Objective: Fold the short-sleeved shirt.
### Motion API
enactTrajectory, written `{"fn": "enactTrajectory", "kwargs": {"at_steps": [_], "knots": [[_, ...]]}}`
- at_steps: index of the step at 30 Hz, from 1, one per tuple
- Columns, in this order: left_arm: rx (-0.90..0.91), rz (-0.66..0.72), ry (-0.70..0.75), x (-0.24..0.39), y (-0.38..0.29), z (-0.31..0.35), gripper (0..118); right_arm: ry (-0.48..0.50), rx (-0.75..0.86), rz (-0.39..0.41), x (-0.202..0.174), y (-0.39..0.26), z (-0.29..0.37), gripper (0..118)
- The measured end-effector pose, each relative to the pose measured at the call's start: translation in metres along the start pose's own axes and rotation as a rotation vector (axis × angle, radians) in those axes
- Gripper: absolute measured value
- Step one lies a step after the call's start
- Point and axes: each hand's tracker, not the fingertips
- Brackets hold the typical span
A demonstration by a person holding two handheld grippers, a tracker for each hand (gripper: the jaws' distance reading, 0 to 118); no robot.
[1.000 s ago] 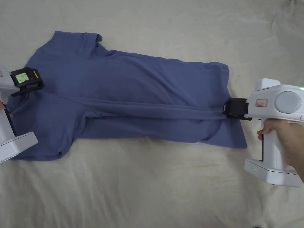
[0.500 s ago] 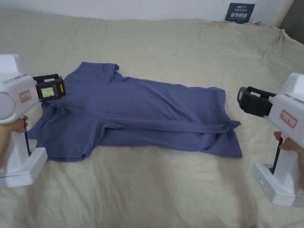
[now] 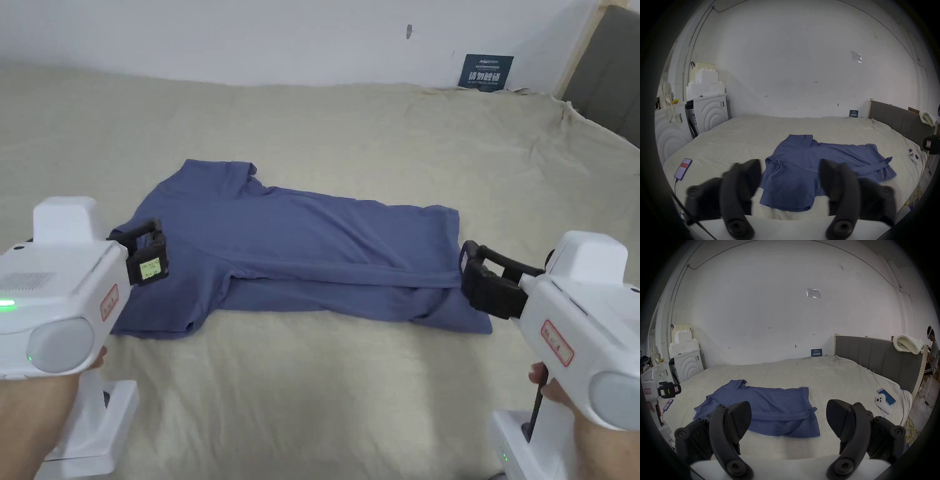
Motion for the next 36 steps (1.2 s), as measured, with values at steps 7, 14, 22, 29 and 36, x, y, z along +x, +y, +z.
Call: {"fn": "enactTrajectory", "kwargs": {"at_steps": [7, 14, 22, 29, 36], "knots": [[0.004, -0.013, -0.021, 0.000, -0.009, 0.011, 0, 0.026, 0.020, 0.032, -0.006, -0.013, 0.010, 4], [-0.032, 0.009, -0.037, -0.003, -0.018, 0.011, 0, 0.020, 0.034, 0.015, -0.009, -0.013, 0.014, 0], [-0.085, 0.038, -0.060, -0.011, -0.019, -0.003, 0, 0.009, 0.029, -0.004, -0.007, -0.010, 0.004, 0], [-0.257, 0.091, -0.075, -0.030, 0.007, -0.054, 32, 0.011, 0.004, 0.009, -0.009, -0.008, -0.006, 0], [-0.416, 0.130, -0.066, -0.055, 0.028, -0.117, 118, 0.005, -0.022, 0.026, -0.009, -0.009, -0.020, 0]]}}
